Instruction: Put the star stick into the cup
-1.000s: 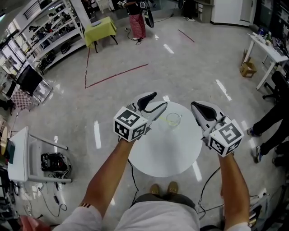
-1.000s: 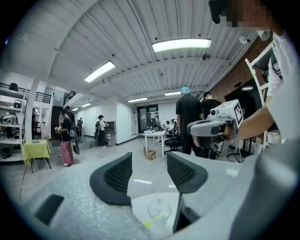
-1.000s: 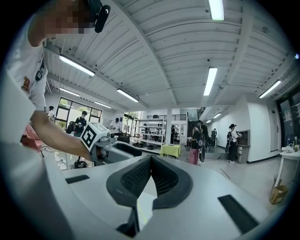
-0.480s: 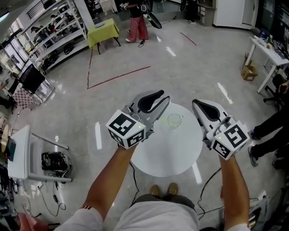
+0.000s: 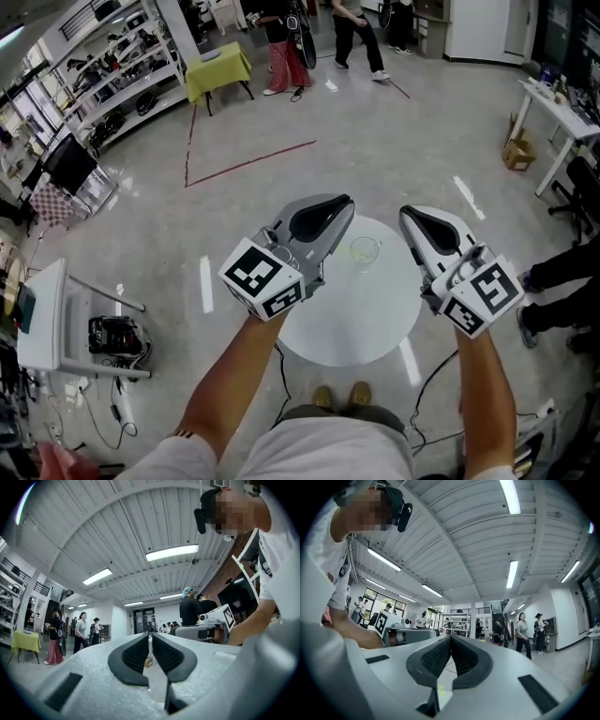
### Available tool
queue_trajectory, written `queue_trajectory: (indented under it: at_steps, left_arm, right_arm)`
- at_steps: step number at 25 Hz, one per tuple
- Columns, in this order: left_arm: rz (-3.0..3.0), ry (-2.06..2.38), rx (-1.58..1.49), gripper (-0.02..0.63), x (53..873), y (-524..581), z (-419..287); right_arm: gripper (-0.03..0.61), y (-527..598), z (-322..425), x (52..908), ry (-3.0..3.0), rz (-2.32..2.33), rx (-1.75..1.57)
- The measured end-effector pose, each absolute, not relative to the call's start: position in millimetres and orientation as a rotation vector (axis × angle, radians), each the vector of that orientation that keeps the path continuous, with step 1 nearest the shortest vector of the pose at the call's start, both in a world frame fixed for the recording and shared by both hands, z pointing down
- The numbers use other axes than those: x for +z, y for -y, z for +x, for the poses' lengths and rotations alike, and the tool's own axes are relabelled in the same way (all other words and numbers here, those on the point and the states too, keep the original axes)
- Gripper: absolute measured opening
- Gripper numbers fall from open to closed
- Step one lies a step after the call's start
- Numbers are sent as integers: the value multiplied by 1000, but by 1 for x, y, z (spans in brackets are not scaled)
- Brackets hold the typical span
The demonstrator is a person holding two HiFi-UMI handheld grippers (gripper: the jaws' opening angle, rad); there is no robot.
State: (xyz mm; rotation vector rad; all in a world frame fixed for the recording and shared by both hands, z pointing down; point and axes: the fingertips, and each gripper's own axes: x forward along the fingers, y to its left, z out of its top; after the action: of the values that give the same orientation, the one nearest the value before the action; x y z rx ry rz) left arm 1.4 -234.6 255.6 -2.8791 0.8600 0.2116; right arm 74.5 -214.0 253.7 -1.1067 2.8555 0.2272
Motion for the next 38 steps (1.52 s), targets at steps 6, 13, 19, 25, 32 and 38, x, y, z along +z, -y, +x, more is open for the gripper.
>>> queue_trajectory:
  at_steps: [6,13,19,25,32,38]
  left_arm:
    - [-2875,-847,266,20,248,221,3]
    - [-2872,-829,309,15,245,202,4]
    - [-2868,-825,323,15,238,192,2]
    - [-2868,-828,313,15,240,189,5]
    - [-2872,-842,309,15,244,189,3]
    - [-2871,-850,306,15,246,189,1]
  right_arm:
    - [11,201,75,246,-2829,-1091,225]
    - [11,185,80,247,-2802,-1108,233]
    - [11,178,82,246,-2808,-1132,250]
    - [11,175,83,248,-2824,-1124,267]
    - [11,173,80,251,-2835,-1118,268]
    - [11,174,78,253,-2836,-1112,267]
